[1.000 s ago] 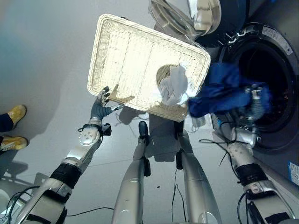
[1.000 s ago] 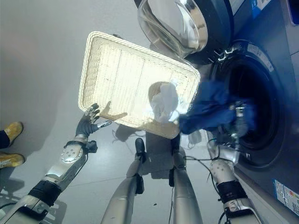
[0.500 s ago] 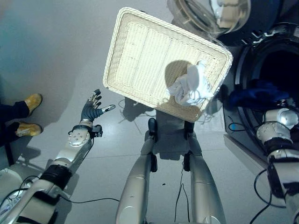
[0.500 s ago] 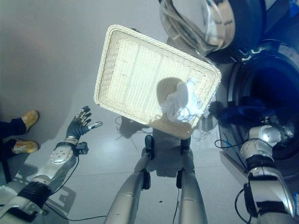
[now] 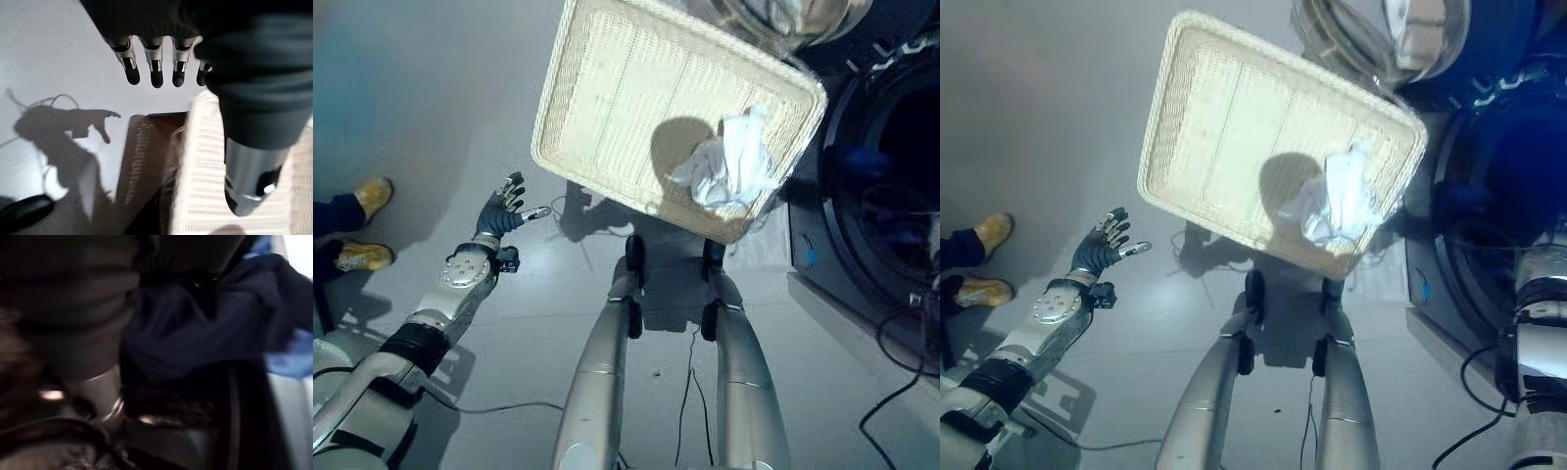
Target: Put the clothes into the washing machine.
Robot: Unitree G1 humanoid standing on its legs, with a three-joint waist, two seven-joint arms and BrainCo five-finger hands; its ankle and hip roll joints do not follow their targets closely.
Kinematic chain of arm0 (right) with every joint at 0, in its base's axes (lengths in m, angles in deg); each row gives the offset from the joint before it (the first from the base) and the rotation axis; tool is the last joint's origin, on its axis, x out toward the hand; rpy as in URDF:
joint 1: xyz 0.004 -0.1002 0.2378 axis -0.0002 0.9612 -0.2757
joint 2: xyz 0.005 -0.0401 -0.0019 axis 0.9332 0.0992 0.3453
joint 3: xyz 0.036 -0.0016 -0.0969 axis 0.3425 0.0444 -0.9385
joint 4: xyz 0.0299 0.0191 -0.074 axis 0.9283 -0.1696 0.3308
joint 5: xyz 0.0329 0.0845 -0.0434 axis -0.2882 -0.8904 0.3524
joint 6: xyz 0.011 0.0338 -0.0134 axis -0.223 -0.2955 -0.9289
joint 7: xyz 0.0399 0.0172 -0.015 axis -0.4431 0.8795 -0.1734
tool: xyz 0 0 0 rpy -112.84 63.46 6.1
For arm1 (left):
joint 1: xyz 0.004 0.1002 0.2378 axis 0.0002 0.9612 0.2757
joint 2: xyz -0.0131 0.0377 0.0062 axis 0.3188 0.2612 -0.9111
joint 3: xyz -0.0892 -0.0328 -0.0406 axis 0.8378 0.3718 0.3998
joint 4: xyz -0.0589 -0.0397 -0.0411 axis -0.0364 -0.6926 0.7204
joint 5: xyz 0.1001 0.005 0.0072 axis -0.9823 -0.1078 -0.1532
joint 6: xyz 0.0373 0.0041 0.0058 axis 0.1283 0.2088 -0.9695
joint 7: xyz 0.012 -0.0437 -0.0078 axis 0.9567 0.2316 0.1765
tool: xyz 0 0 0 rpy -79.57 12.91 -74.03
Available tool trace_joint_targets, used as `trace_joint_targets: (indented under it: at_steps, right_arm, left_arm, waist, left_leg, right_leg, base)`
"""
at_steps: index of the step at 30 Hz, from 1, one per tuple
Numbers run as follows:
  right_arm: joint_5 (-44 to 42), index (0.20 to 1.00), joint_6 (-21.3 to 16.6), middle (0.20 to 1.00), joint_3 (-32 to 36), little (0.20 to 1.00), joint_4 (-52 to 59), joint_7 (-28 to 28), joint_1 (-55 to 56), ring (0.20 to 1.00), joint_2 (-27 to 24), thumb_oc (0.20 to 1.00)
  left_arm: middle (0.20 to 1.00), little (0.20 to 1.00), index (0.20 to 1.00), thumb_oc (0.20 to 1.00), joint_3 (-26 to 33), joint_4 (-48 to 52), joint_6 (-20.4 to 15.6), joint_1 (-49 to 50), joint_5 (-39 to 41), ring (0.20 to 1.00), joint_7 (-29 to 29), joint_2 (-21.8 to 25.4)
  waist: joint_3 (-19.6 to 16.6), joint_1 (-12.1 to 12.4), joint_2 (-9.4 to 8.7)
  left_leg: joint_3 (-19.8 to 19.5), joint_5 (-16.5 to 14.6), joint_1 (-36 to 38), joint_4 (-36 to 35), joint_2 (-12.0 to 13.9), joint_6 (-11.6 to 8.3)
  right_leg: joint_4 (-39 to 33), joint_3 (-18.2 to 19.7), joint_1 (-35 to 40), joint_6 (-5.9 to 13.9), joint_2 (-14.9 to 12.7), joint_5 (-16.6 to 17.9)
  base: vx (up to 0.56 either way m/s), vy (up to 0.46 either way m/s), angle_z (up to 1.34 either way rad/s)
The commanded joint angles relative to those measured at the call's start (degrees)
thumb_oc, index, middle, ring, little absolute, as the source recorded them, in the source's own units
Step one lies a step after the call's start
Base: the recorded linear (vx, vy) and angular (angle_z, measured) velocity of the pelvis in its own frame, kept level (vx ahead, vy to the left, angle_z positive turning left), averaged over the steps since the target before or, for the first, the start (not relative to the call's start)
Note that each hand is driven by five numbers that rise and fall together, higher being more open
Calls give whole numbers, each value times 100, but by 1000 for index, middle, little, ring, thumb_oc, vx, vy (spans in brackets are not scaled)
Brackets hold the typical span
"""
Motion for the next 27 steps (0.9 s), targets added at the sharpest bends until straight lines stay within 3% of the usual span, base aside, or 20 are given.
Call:
trace_joint_targets:
  at_steps: [1,3,6,7,8,9,11,13,14,18,22,27]
  right_arm:
    - [-483,1000,422,1000,-264,1000,116,389,410,1000,-674,1000]
    - [-483,1000,581,1000,-165,1000,145,418,489,1000,-560,1000]
    - [-241,1000,276,1000,-65,1000,179,351,704,1000,-407,1000]
    - [180,1000,-486,1000,-46,1000,236,24,671,1000,-378,1000]
    - [282,1000,-829,1000,-37,1000,264,-103,668,1000,-371,1000]
    - [684,1000,-1545,1000,86,1000,298,-376,652,1000,-351,1000]
    - [797,1000,-1925,1000,231,1000,467,-397,677,1000,-262,1000]
    - [782,1000,-2012,1000,266,1000,585,-398,673,1000,-162,1000]
    - [226,1000,-1420,1000,217,1000,703,118,630,1000,40,1000]
    - [-243,1000,-259,1000,50,1000,778,746,807,1000,202,1000]
    - [-483,1000,1037,1000,92,1000,1027,1689,1470,1000,668,1000]
    - [-483,1000,1117,1000,305,1000,1086,2294,1839,1000,1145,1000]
  left_arm:
    - [1000,1000,1000,1000,400,221,-349,103,40,1000,21,-101]
    - [1000,1000,1000,1000,427,280,-340,72,24,1000,10,-68]
    - [1000,1000,1000,1000,394,354,-313,53,-76,1000,126,-126]
    - [1000,1000,1000,1000,354,413,-295,55,-112,1000,213,-166]
    - [1000,1000,1000,1000,355,420,-291,58,-120,1000,226,-172]
    - [1000,1000,1000,1000,327,422,-302,51,-95,1000,287,-187]
    - [1000,1000,1000,1000,296,444,-330,63,-88,1000,362,-222]
    - [1000,1000,1000,1000,278,465,-328,48,-106,1000,420,-264]
    - [1000,1000,1000,1000,277,440,-341,-20,-146,1000,527,-391]
    - [1000,1000,1000,1000,412,475,-495,-3,-227,1000,692,-392]
    - [1000,1000,1000,1000,724,610,-928,136,-822,1000,1451,-406]
    - [1000,1000,1000,1000,1037,752,-1180,139,-2185,1000,2663,-489]
  waist:
    - [-141,-72,440]
    - [-141,-76,436]
    - [-141,-103,422]
    - [-141,-98,430]
    - [-141,-98,433]
    - [-141,-115,450]
    - [-141,-131,469]
    - [-141,-135,482]
    - [-141,-144,517]
    - [-141,-164,524]
    - [-141,-215,458]
    - [-141,-242,392]
  left_leg:
    - [-15,266,125,-690,-161,-174]
    - [-16,275,60,-697,-126,-180]
    - [-29,313,5,-775,-99,-197]
    - [-21,327,4,-812,-89,-216]
    - [-18,330,7,-822,-85,-221]
    - [-20,337,32,-868,-82,-228]
    - [-22,335,47,-880,-95,-243]
    - [-17,339,55,-889,-104,-253]
    - [6,368,97,-950,-120,-270]
    - [39,412,165,-1077,-125,-286]
    - [84,443,263,-1201,-128,-282]
    - [104,410,419,-1229,-155,-282]
  right_leg:
    - [926,-325,-103,20,340,-978]
    - [981,-316,-169,13,354,-1010]
    - [963,-294,-229,22,415,-990]
    - [915,-291,-219,29,426,-985]
    - [902,-291,-213,31,428,-982]
    - [873,-286,-185,42,447,-985]
    - [841,-283,-164,56,461,-982]
    - [817,-277,-156,59,472,-978]
    - [735,-254,-130,50,498,-965]
    - [556,-242,-74,45,526,-911]
    - [385,-226,6,28,573,-842]
    - [233,-195,152,27,587,-792]
  base:
    - [1,-58,1]
    - [-12,-76,-4]
    - [-26,-65,-2]
    - [0,0,0]
    - [0,0,0]
    - [-12,11,-5]
    - [-14,12,-5]
    - [-34,27,-6]
    - [-59,50,-5]
    - [-49,31,-2]
    - [-48,18,1]
    - [-27,15,0]
